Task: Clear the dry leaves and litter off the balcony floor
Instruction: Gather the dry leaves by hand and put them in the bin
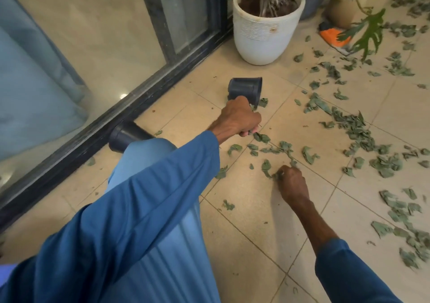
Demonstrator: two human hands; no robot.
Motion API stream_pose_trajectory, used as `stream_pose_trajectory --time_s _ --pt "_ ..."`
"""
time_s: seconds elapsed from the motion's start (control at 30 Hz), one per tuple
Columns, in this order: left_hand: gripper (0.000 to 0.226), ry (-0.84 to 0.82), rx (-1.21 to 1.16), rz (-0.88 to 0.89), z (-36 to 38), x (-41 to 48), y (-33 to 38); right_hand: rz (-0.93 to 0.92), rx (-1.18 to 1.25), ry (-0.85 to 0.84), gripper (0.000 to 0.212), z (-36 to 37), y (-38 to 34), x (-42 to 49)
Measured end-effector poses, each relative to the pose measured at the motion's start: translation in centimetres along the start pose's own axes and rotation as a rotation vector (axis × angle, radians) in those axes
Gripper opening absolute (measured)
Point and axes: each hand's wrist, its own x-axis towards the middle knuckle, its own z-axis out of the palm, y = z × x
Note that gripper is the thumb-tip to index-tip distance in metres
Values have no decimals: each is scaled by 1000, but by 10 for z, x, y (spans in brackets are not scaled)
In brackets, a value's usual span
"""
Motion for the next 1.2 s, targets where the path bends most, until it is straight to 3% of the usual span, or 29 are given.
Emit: stream_pose_trajectory --time_s 0.2,0.37,0.5,0.63,0.73,0.83,1.0,1.1,1.2 --pt "28 21 -30 -21 -8 -4 -9 35 30 51 7 -14 0 -1" --pt "27 17 -66 -16 -9 -11 -6 150 -17 -87 16 -20 21 3" --pt "24 20 -61 -27 -11 -12 -12 84 42 -97 4 -12 22 6" --pt "23 20 -43 -36 -16 -13 -12 9 156 -65 25 -10 -11 11" --pt "21 28 -45 -38 -22 -16 -10 -27 225 -54 9 -5 -45 26" --pt "20 28 -47 -43 -27 -18 -11 93 144 -123 41 11 -59 39" --pt "27 44 -29 -35 -34 -15 -20 96 -72 -105 17 25 -45 34" --pt "29 35 -27 -35 -36 -11 -26 93 20 -82 5 24 -43 27" --pt "28 39 -68 -54 -37 -8 -33 71 305 -130 7 6 -63 17"
